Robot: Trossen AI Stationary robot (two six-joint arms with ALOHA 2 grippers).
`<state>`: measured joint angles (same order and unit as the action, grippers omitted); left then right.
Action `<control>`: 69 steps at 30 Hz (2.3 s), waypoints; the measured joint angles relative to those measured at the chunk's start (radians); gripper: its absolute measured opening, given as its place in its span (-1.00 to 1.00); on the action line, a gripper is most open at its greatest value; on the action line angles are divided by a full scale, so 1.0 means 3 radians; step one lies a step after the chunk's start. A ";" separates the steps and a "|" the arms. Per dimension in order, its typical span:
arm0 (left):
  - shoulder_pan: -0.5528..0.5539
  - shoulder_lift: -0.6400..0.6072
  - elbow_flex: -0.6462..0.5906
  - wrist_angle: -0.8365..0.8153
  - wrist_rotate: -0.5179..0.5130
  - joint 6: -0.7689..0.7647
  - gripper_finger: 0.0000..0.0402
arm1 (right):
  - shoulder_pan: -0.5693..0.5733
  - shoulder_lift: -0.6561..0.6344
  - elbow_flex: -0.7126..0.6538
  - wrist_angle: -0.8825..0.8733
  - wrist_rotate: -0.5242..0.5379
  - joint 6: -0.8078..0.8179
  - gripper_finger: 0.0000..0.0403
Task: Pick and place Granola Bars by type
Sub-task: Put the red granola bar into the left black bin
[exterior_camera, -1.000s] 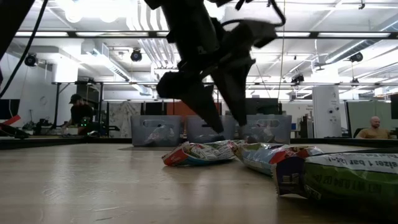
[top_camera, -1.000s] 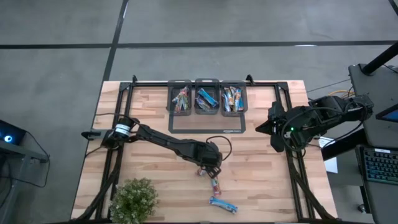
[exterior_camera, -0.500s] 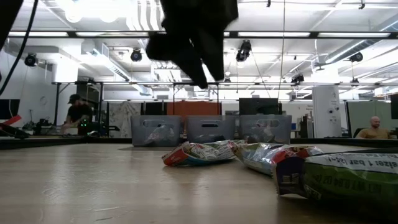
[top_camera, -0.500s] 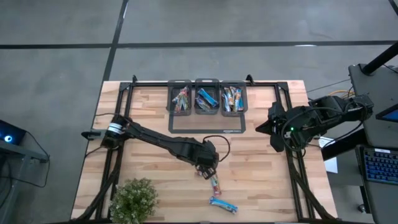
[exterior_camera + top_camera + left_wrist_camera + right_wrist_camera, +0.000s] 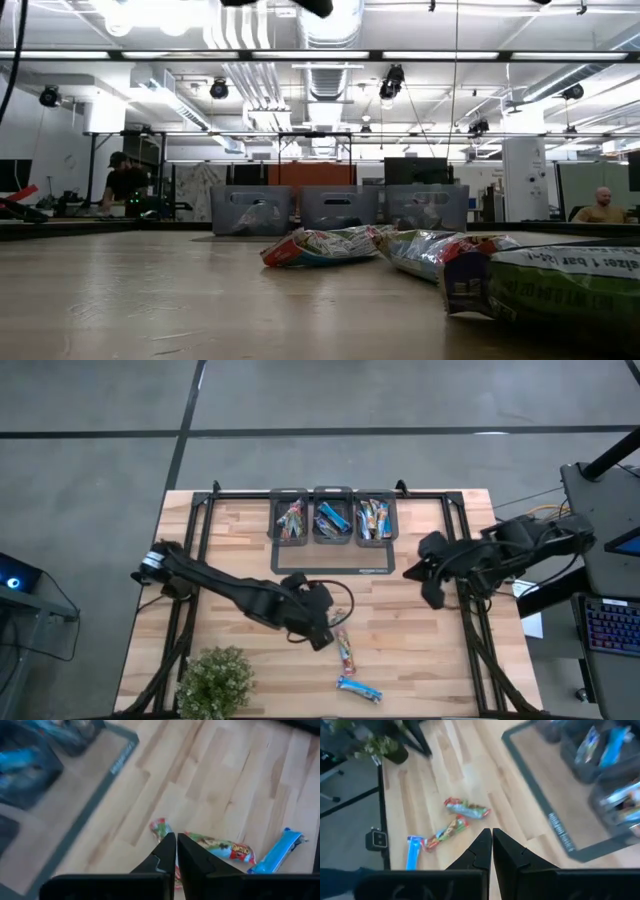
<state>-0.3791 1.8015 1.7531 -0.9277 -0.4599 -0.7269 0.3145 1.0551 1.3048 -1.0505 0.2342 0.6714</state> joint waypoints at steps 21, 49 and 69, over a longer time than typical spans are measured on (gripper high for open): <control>-0.0104 -0.1355 -0.1372 0.0295 -0.0155 0.0247 -1.00 | 0.0378 0.1448 0.0192 0.0814 -0.0297 0.1570 -0.96; -0.0104 -0.2084 -0.1994 0.0585 -0.0043 0.0653 -1.00 | 0.0445 0.2954 0.0923 0.0795 -0.0523 0.2999 0.43; -0.0104 -0.2085 -0.1994 0.0542 -0.0038 0.0655 -1.00 | 0.0412 0.3541 0.0923 0.0729 -0.0814 0.3004 0.38</control>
<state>-0.4103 1.1759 1.1549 -0.7650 -0.4713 -0.5304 0.4381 2.1173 1.5818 -0.8318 -0.0101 1.5726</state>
